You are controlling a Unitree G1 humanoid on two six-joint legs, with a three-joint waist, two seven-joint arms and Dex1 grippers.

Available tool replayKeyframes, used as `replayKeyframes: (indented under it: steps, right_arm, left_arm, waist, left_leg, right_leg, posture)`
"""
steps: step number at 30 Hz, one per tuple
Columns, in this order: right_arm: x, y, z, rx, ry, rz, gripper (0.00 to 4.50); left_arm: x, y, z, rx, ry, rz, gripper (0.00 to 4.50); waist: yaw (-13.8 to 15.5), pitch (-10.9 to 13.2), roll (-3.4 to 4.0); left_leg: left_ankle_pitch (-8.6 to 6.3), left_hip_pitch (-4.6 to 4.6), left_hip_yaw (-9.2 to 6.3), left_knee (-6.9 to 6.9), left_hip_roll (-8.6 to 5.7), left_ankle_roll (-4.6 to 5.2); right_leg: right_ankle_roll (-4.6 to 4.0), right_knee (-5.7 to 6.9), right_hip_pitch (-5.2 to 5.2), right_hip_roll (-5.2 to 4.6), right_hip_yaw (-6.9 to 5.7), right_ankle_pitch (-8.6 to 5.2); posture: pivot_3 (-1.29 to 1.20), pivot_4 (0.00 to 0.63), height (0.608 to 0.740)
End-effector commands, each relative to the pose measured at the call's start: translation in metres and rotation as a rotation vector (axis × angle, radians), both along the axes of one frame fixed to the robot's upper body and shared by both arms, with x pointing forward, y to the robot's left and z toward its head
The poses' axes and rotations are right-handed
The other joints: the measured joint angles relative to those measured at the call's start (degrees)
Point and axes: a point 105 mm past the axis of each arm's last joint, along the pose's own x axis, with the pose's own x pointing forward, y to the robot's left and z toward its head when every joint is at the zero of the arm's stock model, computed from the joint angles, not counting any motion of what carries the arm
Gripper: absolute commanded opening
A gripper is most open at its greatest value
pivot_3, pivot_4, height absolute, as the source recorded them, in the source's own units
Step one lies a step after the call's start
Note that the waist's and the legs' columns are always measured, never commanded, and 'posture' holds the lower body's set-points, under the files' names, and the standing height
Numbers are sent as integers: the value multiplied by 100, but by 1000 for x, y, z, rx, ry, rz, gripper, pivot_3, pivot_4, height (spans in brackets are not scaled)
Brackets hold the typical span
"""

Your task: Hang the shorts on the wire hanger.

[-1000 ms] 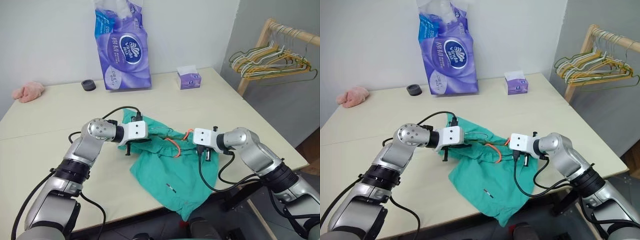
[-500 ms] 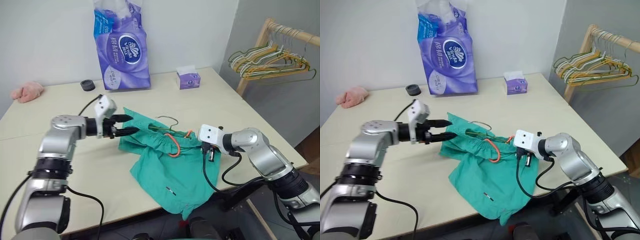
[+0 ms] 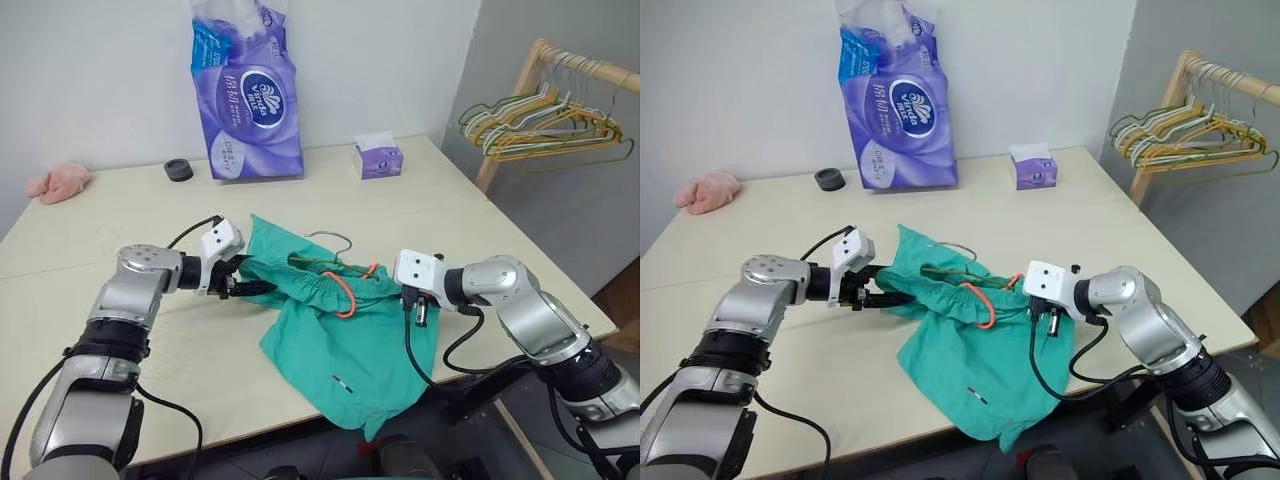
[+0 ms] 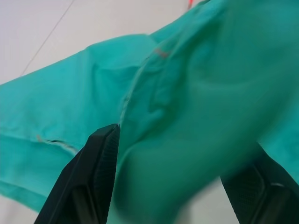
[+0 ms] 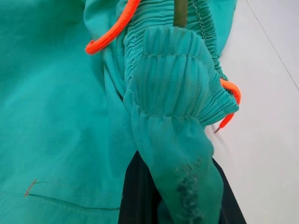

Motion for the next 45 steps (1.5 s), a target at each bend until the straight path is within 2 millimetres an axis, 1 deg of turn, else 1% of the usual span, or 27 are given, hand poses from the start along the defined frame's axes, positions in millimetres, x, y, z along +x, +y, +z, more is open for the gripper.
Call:
replayKeyframes:
  steps: [1, 4, 5, 8, 11, 12, 18, 25, 38, 45]
  right_arm:
    - [-2, 1, 18, 25, -49, 18, 0]
    - [-4, 1, 19, 25, -48, 18, 0]
    - [-4, 1, 19, 25, -48, 18, 0]
    - [-5, 0, 18, 27, -41, 14, 0]
    - [-6, -3, 16, 23, -29, 7, 0]
    - [-7, -4, 15, 23, -22, 6, 0]
    - [-14, -9, 15, 32, 14, 5, 0]
    - [-22, -18, 16, 21, 58, 1, 0]
    - [-34, -30, 16, 18, 92, -21, 0]
    - [-35, -32, 15, 27, 105, -33, 0]
  left_arm:
    - [12, -6, 17, -47, -95, 8, 3034]
    - [11, -9, 17, -79, -79, -5, 2349]
    - [10, -10, 16, -80, -75, -12, 1976]
    - [7, -16, 18, -115, -63, -35, 1103]
    - [9, -13, 19, -119, -77, -17, 144]
    - [10, -12, 20, -118, -80, -9, 35]
    - [12, -4, 18, -72, -114, 13, 35]
    - [13, 7, 8, 21, -150, 25, 35]
    - [15, 17, -7, 127, -190, 32, 35]
    - [15, 17, -10, 139, -196, 24, 35]
  waist:
    - [-2, 0, 0]
    - [-8, 0, 0]
    - [-11, 0, 1]
    - [-16, -1, 2]
    - [-12, -1, 2]
    - [-13, -1, 2]
    - [-9, -1, 2]
    - [-1, -1, 2]
    - [4, -2, 2]
    - [3, -2, 2]
  left_leg:
    - [0, -6, -2, 1, 0, 0]
    - [1, -27, -15, 10, 0, -1]
    - [1, -30, -17, 10, 0, -1]
    - [1, -33, -19, 10, 0, -1]
    - [1, -37, -24, 14, -2, -1]
    - [1, -38, -25, 14, -2, -1]
    - [1, -38, -26, 14, -3, -1]
    - [1, -39, -26, 15, -3, -1]
    - [1, -42, -27, 16, -5, -1]
    - [1, -42, -27, 16, -5, -1]
  right_leg:
    - [0, 0, -3, -1, -2, 0]
    - [0, 2, -16, -1, -17, 0]
    - [0, 3, -18, -1, -20, 0]
    - [0, 3, -18, -2, -23, 0]
    - [0, 3, -18, -3, -29, 0]
    - [0, 3, -18, -4, -30, 0]
    - [0, 2, -17, -5, -31, 0]
    - [0, 1, -17, -6, -33, 0]
    - [0, 1, -16, -8, -37, 0]
    - [0, 1, -15, -9, -38, 0]
  posture:
    - [-214, 0, 740]
    - [-214, 0, 740]
    - [-214, 0, 740]
    - [-219, 0, 740]
    - [-217, 0, 740]
    - [-215, 0, 740]
    - [-209, 0, 740]
    - [-207, 0, 740]
    - [-211, 0, 740]
    - [-211, 0, 740]
